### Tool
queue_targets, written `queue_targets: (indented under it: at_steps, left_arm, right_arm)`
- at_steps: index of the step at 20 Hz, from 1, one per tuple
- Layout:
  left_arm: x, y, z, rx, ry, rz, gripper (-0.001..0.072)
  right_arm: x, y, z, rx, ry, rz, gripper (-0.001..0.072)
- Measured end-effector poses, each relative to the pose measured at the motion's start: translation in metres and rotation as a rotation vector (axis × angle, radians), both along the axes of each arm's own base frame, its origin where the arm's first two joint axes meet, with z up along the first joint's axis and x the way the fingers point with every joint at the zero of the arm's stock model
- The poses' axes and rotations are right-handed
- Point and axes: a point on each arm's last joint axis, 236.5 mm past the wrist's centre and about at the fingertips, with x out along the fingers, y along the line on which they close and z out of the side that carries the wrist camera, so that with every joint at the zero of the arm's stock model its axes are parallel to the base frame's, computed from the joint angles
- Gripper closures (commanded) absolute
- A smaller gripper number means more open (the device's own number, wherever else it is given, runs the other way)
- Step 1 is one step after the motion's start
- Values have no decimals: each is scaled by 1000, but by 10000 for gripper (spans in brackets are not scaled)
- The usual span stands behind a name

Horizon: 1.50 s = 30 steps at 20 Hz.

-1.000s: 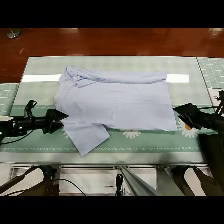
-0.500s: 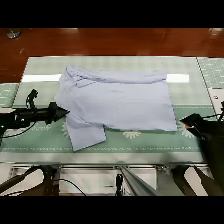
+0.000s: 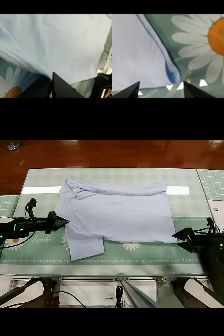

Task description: Fold the shirts.

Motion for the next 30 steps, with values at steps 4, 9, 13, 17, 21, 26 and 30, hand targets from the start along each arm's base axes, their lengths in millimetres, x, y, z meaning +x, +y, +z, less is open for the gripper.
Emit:
queue_targets:
  at_steps: [4,9,13,17,21,26,30]
  left_arm:
    - [0,0,0,0,-1,-1,685]
    - [1,0,3,-2,-6,-6,685]
    - [41,3,58,-31,-153,4,685]
    - [115,18,227,-35,-583,49,686]
    - [112,24,422,135,-1021,41,686]
    - [25,18,540,497,-1264,32,686]
    - [-48,29,552,749,-1262,111,686]
  right_arm:
    - [16,17,-5,32,-25,30,288]
    - [44,31,1,-18,-76,146,692]
    - [108,28,78,-80,-266,239,693]
    - [188,13,251,-278,-635,269,693]
    - [172,20,444,-500,-1010,273,692]
    - [63,41,564,-739,-1267,238,692]
    - [-20,51,586,-864,-1303,200,692]
